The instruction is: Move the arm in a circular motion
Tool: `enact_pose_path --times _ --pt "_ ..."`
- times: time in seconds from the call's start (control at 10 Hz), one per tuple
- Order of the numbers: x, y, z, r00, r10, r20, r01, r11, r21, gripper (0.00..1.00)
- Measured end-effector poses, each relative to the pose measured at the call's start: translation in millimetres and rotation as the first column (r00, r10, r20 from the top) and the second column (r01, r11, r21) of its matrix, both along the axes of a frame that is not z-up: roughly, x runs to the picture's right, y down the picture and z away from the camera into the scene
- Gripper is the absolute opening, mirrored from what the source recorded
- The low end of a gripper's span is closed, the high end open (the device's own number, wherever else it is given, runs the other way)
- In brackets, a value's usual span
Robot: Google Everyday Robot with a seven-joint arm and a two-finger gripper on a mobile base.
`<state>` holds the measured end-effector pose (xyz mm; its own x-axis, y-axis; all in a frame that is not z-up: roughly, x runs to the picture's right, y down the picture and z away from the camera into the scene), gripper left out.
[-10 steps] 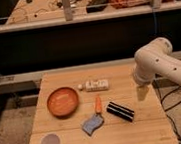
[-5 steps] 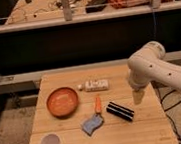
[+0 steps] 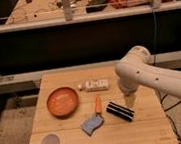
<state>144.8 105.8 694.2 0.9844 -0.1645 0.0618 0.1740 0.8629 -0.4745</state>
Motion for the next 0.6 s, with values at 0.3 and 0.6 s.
enact_pose_path --times 0.3,0.6 --pt "-35.0 -1.5 4.0 0.999 -0.043 0.022 0.043 0.9991 0.007 0.80" --pt "-51.3 -5.0 6.3 0.997 -0.075 0.029 0.075 0.9972 0.004 0.80"
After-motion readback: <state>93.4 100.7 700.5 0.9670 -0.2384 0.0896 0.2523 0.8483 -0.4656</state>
